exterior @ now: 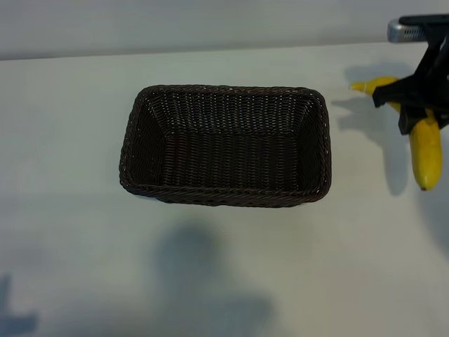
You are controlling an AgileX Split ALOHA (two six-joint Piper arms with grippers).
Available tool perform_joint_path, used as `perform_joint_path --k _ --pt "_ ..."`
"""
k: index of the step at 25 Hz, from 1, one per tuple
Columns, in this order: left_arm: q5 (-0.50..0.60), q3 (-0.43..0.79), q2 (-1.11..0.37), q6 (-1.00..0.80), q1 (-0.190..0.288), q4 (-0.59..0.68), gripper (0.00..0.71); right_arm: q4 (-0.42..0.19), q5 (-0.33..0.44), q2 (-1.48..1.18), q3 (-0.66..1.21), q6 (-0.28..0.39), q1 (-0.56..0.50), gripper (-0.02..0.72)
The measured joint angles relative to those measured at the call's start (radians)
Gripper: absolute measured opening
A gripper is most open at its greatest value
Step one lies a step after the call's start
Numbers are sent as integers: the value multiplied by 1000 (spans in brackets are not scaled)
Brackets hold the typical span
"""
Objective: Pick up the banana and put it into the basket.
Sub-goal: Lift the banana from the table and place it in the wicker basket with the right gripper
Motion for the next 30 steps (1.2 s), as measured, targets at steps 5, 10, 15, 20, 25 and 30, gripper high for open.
perform_joint_path --k 5,10,15,20,25,30 --pt "0 0 0 -2 0 0 479 -3 23 0 -34 -130 15 421" --pt "0 0 0 -1 0 0 479 -6 22 0 -34 -430 88 421" --pt "0 0 0 -1 0 0 479 -9 -30 0 -34 -679 158 421" --pt "0 0 0 -1 0 0 479 3 -80 3 -48 -684 221 421" --pt "0 0 0 -1 0 0 479 3 -77 30 -134 -625 286 421" --pt "0 0 0 -1 0 0 479 0 -29 93 -229 -604 352 421"
